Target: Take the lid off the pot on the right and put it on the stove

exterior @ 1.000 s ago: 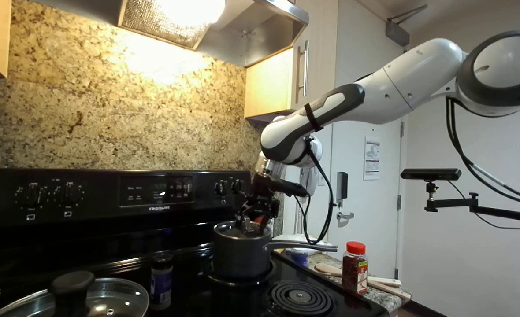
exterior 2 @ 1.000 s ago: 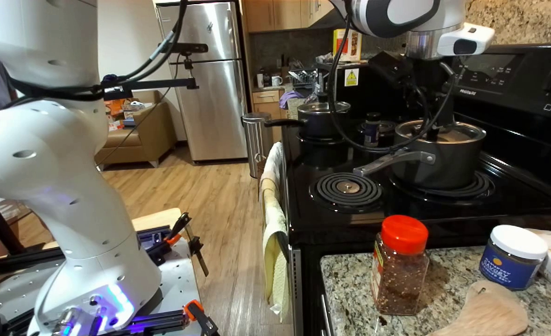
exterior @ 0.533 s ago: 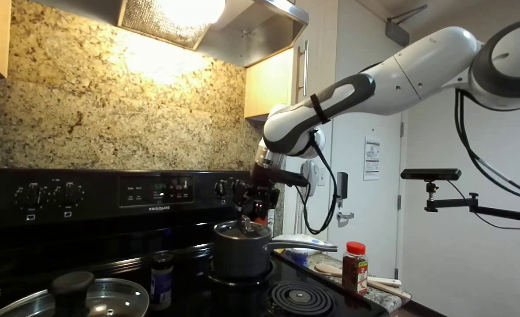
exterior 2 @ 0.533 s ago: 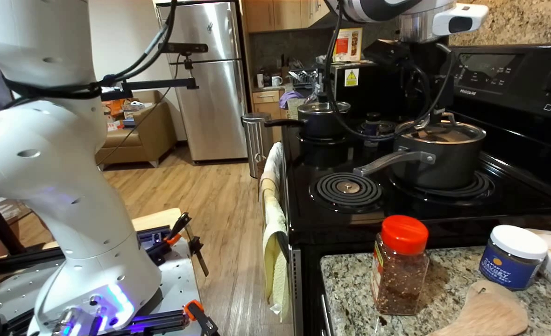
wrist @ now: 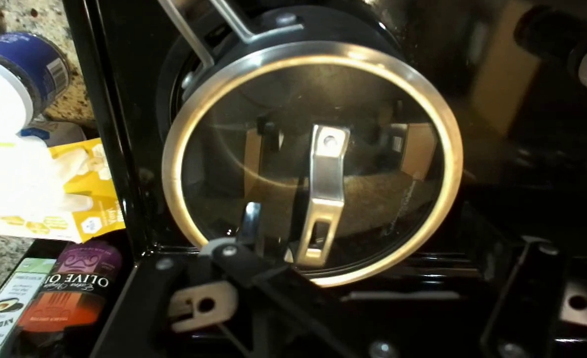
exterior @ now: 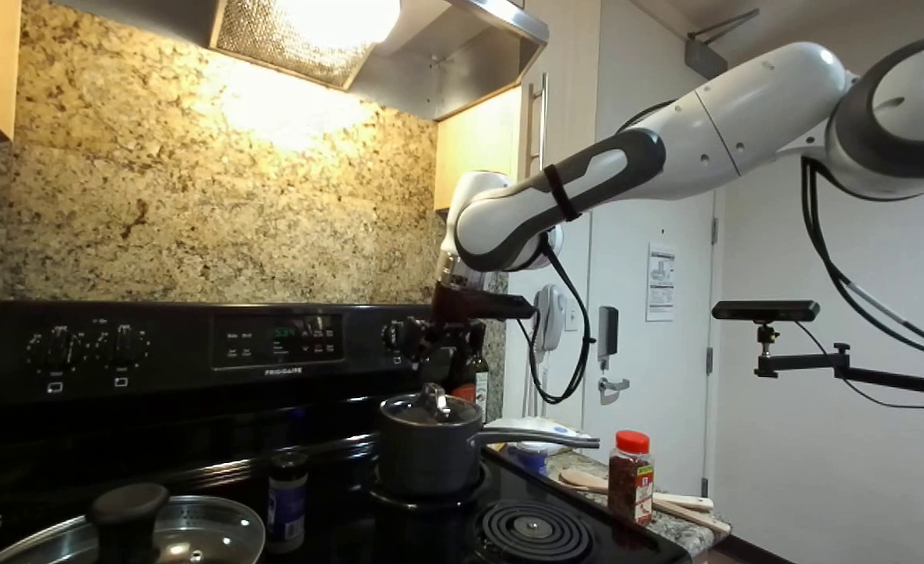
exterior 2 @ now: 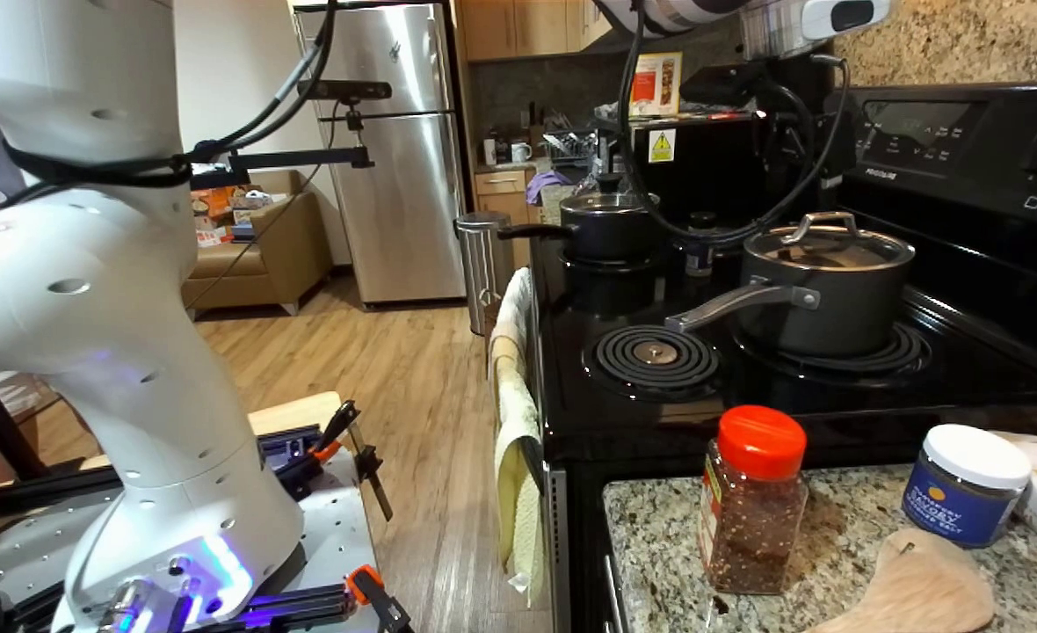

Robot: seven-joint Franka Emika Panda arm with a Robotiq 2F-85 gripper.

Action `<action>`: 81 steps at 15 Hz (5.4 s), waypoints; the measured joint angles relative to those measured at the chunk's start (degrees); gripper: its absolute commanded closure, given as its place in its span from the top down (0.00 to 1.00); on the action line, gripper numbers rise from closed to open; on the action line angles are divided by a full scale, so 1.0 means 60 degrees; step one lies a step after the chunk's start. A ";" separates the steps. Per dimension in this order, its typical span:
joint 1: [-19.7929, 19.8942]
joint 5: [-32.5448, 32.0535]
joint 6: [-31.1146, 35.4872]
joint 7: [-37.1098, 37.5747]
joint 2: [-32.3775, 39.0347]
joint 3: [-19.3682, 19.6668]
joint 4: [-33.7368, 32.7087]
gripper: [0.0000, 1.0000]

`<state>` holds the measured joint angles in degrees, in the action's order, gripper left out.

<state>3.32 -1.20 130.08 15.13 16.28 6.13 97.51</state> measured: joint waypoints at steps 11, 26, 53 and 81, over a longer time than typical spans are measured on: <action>-0.0080 0.0278 -0.1743 0.0963 0.0358 0.0001 -0.0791 1.00; -0.0031 0.0237 -0.1705 0.1070 0.0563 0.0192 -0.1030 1.00; 0.0008 0.0210 0.0186 0.0306 0.0959 0.0090 -0.0867 0.03; 0.0051 0.1676 -0.2174 -0.4779 -0.1899 -0.0615 0.3582 0.03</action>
<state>3.62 8.85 117.04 -13.54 4.88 2.44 119.00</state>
